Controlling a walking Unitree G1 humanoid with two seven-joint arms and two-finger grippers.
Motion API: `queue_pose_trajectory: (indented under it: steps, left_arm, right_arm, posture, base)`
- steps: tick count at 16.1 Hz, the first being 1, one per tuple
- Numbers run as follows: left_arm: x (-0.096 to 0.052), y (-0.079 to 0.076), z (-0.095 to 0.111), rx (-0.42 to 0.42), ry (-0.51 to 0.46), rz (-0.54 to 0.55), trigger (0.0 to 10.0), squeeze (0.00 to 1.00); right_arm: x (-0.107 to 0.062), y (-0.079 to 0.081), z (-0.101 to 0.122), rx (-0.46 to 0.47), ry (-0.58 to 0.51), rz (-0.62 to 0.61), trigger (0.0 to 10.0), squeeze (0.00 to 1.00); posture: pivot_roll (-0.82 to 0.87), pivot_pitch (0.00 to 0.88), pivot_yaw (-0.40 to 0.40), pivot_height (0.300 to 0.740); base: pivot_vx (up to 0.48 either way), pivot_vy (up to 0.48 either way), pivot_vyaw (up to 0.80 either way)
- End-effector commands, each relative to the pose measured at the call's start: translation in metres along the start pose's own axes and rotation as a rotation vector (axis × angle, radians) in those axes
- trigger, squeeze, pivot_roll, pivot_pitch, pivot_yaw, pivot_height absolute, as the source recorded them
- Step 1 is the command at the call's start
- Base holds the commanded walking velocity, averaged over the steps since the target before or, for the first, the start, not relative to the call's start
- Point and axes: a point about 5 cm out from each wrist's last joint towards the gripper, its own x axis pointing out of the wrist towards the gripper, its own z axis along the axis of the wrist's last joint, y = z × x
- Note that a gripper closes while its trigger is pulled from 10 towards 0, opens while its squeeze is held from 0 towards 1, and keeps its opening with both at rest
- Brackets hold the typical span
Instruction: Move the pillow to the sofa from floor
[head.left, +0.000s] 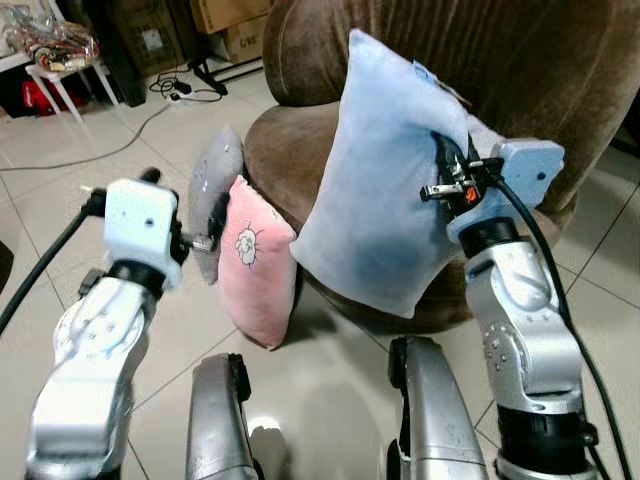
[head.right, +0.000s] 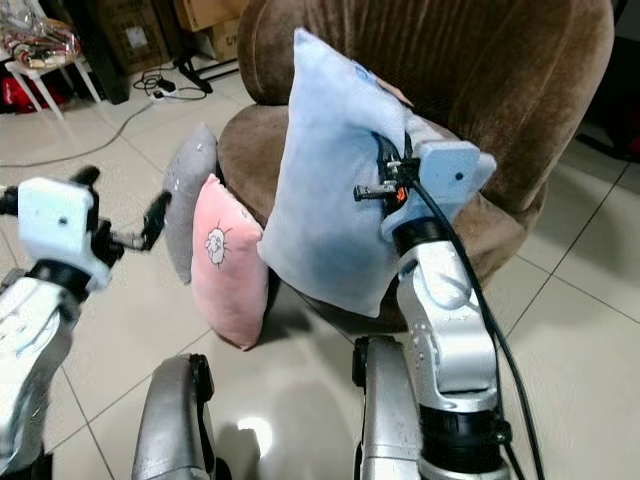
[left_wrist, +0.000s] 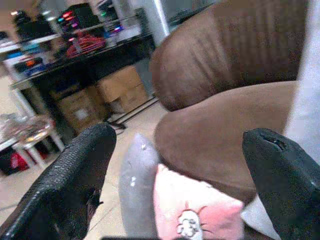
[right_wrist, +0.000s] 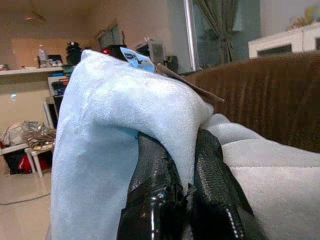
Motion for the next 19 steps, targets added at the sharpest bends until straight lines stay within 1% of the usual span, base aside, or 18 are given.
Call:
queue_pose_trajectory:
  steps: [1, 3, 4, 6, 7, 8, 9, 11, 12, 14, 17, 19]
  left_arm:
    - [0.004, 0.003, -0.01, 0.027, 0.05, 0.069, 10.0, 0.0]
    - [0.005, 0.001, -0.012, 0.026, 0.056, 0.084, 10.0, 0.0]
    - [0.002, -0.007, -0.016, 0.072, 0.06, 0.025, 10.0, 0.0]
    - [0.002, -0.009, -0.019, 0.084, 0.062, 0.0, 10.0, 0.0]
    - [0.003, -0.008, -0.019, 0.089, 0.057, 0.011, 10.0, 0.0]
    - [0.005, -0.007, -0.018, 0.11, 0.047, 0.021, 10.0, 0.0]
    - [0.005, -0.007, -0.017, 0.112, 0.043, 0.022, 10.0, 0.0]
    - [0.005, -0.006, -0.015, 0.119, 0.035, 0.025, 10.0, 0.0]
    - [0.004, -0.006, -0.014, 0.118, 0.03, 0.029, 10.0, 0.0]
    - [0.004, -0.006, -0.014, 0.118, 0.025, 0.032, 10.0, 0.0]
    - [0.002, -0.003, -0.011, 0.137, 0.01, 0.039, 10.0, 0.0]
    - [-0.001, 0.003, -0.013, 0.148, 0.008, 0.054, 10.0, 0.0]
  right_arm:
    - [0.0, 0.002, 0.0, 0.018, 0.018, -0.013, 10.0, 0.0]
    - [-0.002, 0.002, -0.007, 0.048, 0.065, -0.025, 10.0, 0.0]
    - [-0.004, 0.002, -0.01, 0.052, 0.099, -0.032, 10.0, 0.0]
    - [-0.002, 0.001, -0.009, 0.026, 0.1, -0.027, 10.0, 0.0]
    - [0.0, 0.0, -0.008, 0.019, 0.1, -0.025, 10.0, 0.0]
    - [0.002, 0.001, -0.005, 0.033, 0.103, -0.018, 10.0, 0.0]
    - [0.004, 0.001, -0.002, 0.033, 0.099, -0.01, 10.0, 0.0]
    - [0.009, 0.001, 0.007, 0.014, 0.078, 0.007, 10.0, 0.0]
    - [0.013, 0.001, 0.014, -0.011, 0.054, 0.02, 10.0, 0.0]
    - [0.015, 0.002, 0.02, -0.05, 0.04, 0.039, 10.0, 0.0]
    - [0.015, 0.0, 0.017, -0.073, 0.062, 0.051, 10.0, 0.0]
    - [0.012, -0.005, 0.008, -0.116, 0.082, 0.056, 10.0, 0.0]
  posture:
    - [-0.14, 0.0, 0.083, 0.479]
    - [-0.14, 0.0, 0.079, 0.494]
    - [-0.14, 0.0, 0.076, 0.509]
    - [-0.14, 0.0, 0.072, 0.524]
    - [-0.13, 0.0, 0.059, 0.534]
    - [-0.12, 0.0, 0.042, 0.549]
    - [-0.12, 0.0, 0.031, 0.559]
    - [-0.12, 0.0, 0.022, 0.579]
    - [-0.11, 0.0, 0.017, 0.594]
    - [-0.11, 0.0, 0.012, 0.614]
    - [-0.09, 0.0, -0.026, 0.639]
    - [-0.08, 0.0, -0.042, 0.659]
  base:
    - [0.0, 0.0, 0.0]
    - [0.0, 0.0, 0.0]
    - [0.0, 0.0, 0.0]
    - [0.0, 0.0, 0.0]
    - [0.0, 0.0, 0.0]
    - [0.0, 0.0, 0.0]
    - [0.0, 0.0, 0.0]
    - [0.0, 0.0, 0.0]
    - [0.0, 0.0, 0.0]
    - [0.0, 0.0, 0.0]
    - [0.0, 0.0, 0.0]
    - [0.0, 0.0, 0.0]
